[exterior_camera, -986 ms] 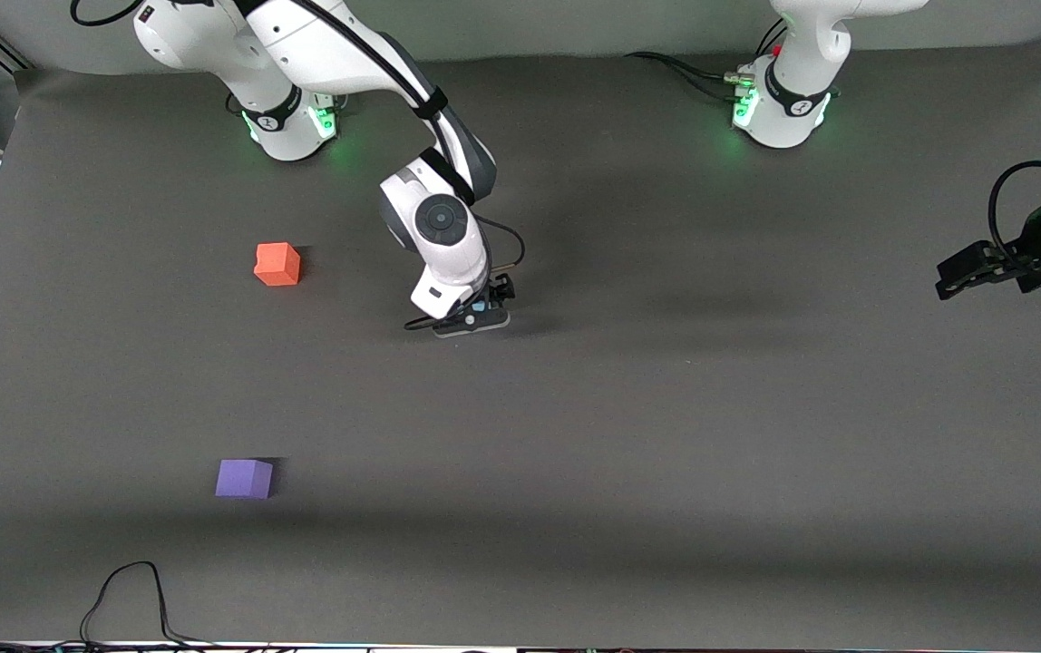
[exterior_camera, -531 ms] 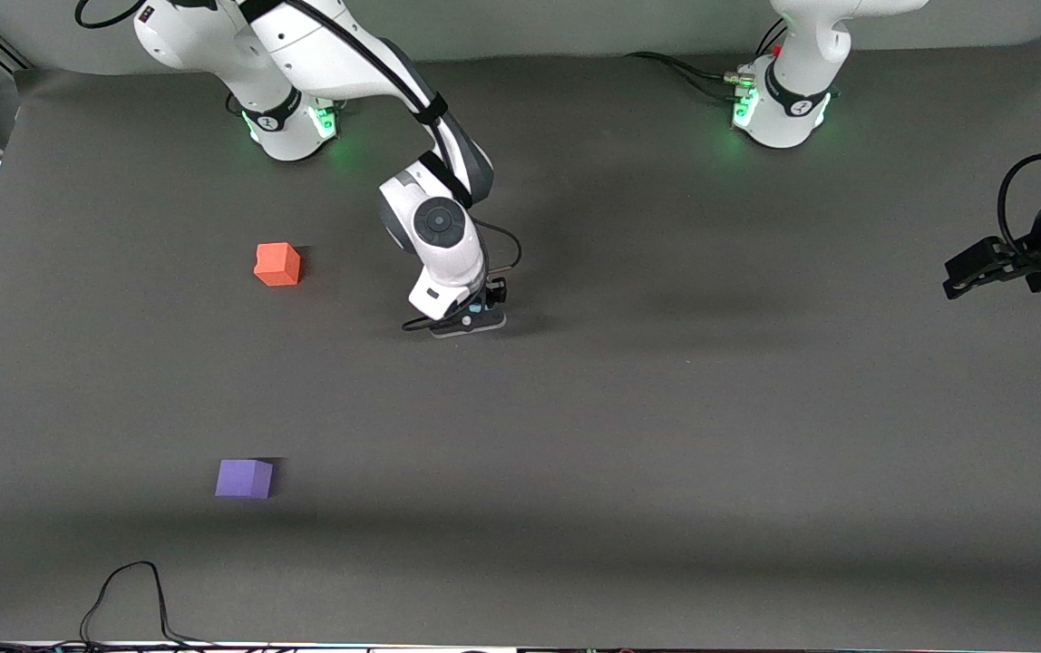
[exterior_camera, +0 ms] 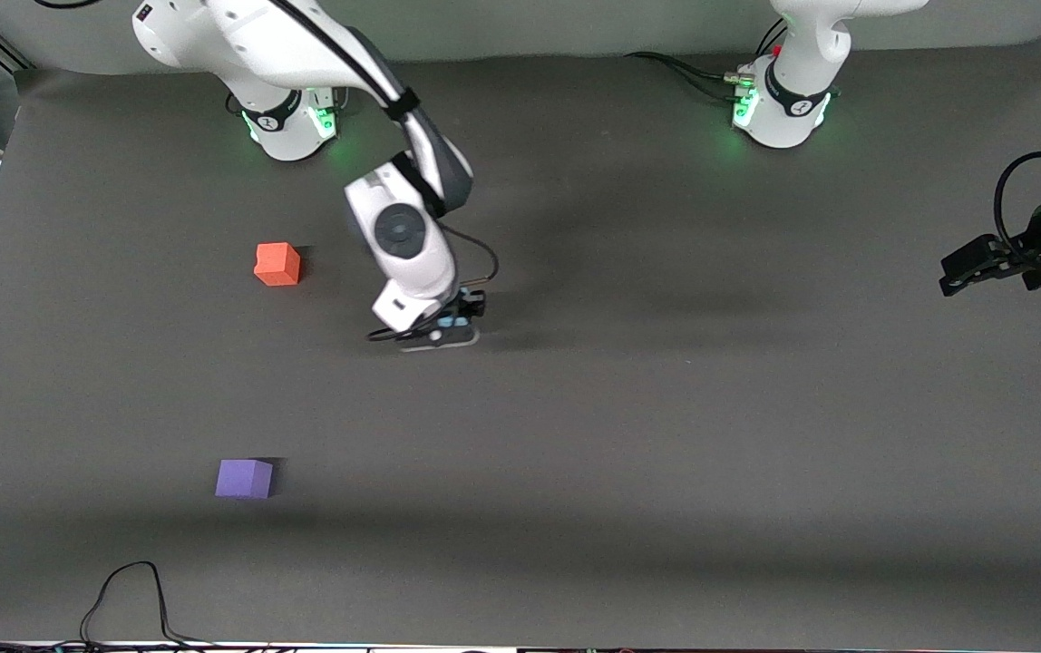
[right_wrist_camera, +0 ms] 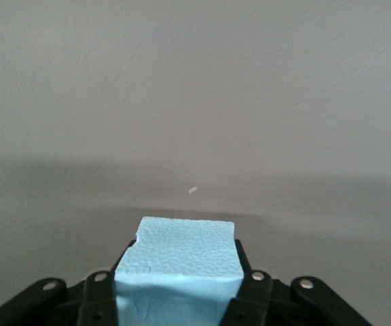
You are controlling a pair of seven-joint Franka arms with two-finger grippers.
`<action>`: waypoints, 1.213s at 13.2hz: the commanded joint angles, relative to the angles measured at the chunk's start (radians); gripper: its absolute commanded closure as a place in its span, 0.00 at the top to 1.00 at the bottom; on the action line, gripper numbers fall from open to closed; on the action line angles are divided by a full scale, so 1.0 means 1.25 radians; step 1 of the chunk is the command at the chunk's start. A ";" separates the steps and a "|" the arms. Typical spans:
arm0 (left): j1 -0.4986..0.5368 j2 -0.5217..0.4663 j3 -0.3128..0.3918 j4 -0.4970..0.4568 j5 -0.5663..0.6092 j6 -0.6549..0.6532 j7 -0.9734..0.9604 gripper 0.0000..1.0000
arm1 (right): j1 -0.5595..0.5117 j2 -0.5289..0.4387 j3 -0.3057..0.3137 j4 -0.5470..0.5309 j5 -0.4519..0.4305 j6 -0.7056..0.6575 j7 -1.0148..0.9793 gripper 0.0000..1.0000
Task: Place blue block between orange and purple blocks
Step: 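Carry the blue cube toward the orange and purple cubes, then lower the blue cube between the orange and purple cubes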
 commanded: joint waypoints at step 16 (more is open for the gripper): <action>0.016 -0.007 -0.022 0.011 -0.004 -0.035 0.021 1.00 | -0.260 -0.002 -0.202 -0.151 0.172 0.100 -0.639 0.32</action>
